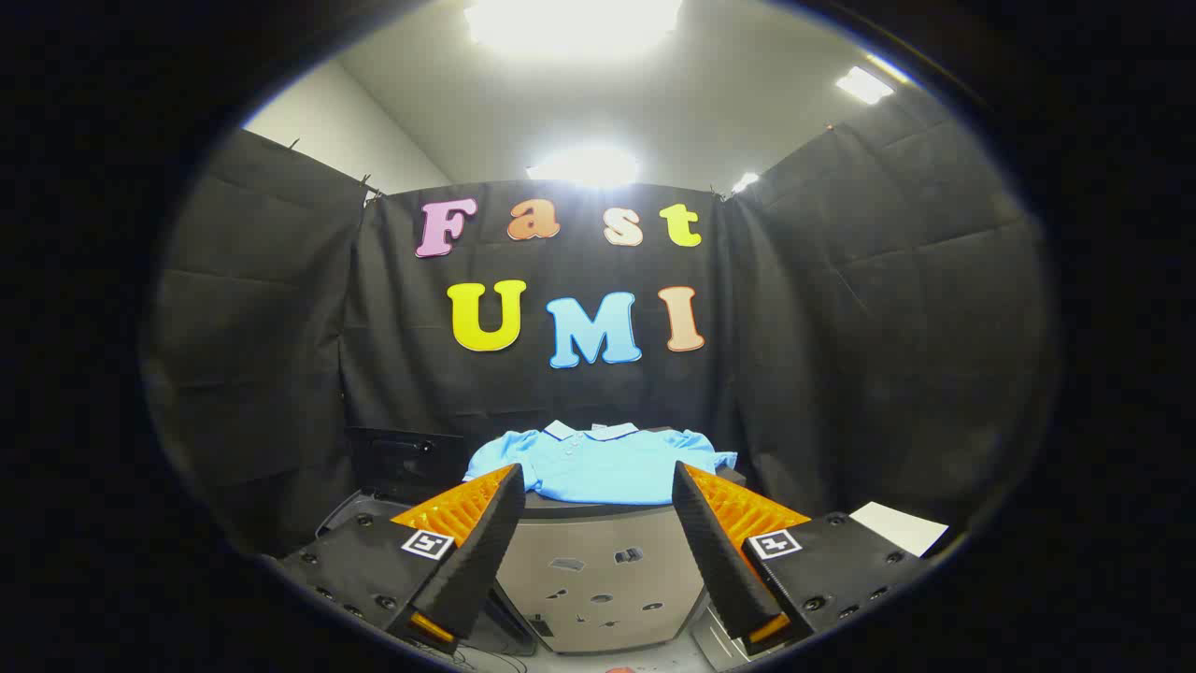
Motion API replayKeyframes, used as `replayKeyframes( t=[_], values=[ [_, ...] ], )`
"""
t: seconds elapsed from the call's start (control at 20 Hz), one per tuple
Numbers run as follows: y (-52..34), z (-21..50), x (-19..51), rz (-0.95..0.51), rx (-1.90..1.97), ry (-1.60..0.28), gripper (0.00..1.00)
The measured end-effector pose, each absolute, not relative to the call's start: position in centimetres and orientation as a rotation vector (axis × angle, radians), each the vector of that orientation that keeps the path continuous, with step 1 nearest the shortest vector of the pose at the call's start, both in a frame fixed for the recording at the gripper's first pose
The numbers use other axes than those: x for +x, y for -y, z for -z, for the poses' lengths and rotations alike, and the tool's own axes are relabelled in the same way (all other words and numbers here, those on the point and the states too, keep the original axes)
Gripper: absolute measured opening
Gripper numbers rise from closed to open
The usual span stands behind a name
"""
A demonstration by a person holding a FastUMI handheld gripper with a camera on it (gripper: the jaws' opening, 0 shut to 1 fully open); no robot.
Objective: Put the clothes into the washing machine and then close the washing machine lid.
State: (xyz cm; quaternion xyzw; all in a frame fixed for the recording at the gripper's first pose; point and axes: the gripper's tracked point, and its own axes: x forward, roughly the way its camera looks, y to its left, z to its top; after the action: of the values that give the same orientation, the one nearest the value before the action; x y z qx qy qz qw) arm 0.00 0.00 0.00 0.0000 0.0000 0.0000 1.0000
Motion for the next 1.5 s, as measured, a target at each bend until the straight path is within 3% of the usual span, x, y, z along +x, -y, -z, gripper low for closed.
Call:
replayKeyframes(
  t=[0.95,1.5],
  values=[
    [-2.1,-1.3,-0.8,0.026,0.014,0.007,0.98],
    [-3.5,-4.0,3.5,0.025,0.046,-0.020,0.97]
  ],
)
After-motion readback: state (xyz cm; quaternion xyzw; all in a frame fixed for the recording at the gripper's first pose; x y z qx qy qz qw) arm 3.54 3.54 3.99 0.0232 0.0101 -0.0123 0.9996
